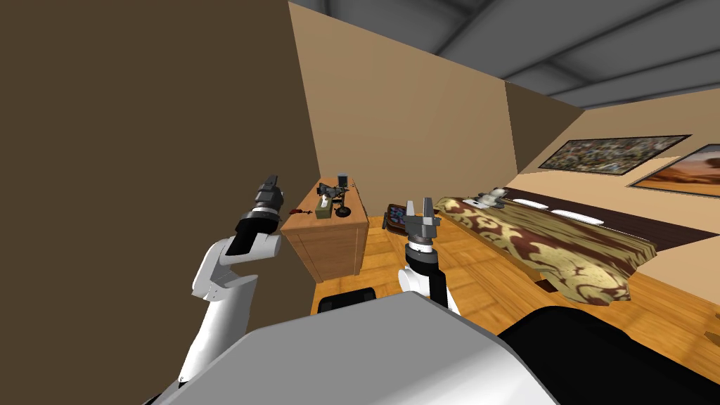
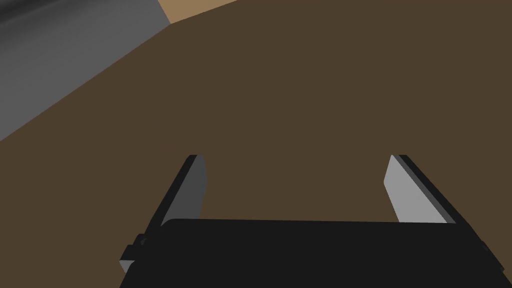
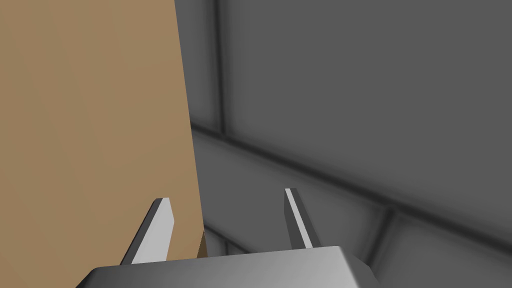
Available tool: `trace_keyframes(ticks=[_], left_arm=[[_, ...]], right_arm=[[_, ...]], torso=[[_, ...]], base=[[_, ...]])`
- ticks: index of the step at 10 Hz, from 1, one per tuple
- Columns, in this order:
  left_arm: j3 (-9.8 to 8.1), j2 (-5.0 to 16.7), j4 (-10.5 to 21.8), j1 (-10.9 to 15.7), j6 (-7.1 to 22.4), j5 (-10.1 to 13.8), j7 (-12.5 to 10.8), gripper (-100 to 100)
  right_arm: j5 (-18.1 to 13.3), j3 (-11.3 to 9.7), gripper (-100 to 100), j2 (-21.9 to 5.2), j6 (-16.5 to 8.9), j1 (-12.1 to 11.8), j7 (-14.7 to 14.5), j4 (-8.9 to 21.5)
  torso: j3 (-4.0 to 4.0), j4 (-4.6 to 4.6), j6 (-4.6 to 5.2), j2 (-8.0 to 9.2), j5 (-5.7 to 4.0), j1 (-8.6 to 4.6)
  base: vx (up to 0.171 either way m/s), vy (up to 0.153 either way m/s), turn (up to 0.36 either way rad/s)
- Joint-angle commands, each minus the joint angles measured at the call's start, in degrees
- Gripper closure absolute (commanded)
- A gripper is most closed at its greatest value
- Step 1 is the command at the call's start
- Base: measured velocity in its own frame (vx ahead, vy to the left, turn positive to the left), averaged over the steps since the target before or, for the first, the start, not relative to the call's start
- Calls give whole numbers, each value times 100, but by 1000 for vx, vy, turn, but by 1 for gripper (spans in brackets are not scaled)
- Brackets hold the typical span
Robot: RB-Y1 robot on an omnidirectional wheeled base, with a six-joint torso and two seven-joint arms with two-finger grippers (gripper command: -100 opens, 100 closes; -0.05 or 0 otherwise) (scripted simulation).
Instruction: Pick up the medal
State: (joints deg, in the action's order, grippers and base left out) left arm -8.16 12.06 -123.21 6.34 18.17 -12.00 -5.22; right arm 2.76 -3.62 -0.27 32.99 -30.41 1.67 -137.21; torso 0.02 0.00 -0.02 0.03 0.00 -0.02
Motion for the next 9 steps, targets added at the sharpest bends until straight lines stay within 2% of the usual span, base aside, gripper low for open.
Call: trace_keyframes(ticks=[1,3,4,6,7,9], left_arm=[[-96,-11,151,286,286,-74,38,-100],[-96,-11,151,332,581,-74,38,-100],[-191,-22,301,593,754,-133,80,-100],[-191,-22,301,631,1051,-133,80,-100],[-284,-37,459,924,1229,-185,130,-100],[-284,-37,459,926,1510,-185,130,-100]], right_arm=[[0,0,0,0,0,0,0,0],[0,0,0,0,0,0,0,0],[0,0,0,0,0,0,0,0],[0,0,0,0,0,0,0,0],[0,0,0,0,0,0,0,0],[0,0,0,0,0,0,0,0]], torso=[[0,0,0,0,0,0],[0,0,0,0,-1,-2],[-1,0,0,-1,0,0],[-1,0,0,-1,-1,-2],[-1,-1,0,-2,0,0],[-2,-1,0,-3,0,-2]], base=[[-15,-9,-1],[-9,-8,-2],[-8,-10,0],[-5,-5,-1],[-6,-9,4],[-2,-5,0]])
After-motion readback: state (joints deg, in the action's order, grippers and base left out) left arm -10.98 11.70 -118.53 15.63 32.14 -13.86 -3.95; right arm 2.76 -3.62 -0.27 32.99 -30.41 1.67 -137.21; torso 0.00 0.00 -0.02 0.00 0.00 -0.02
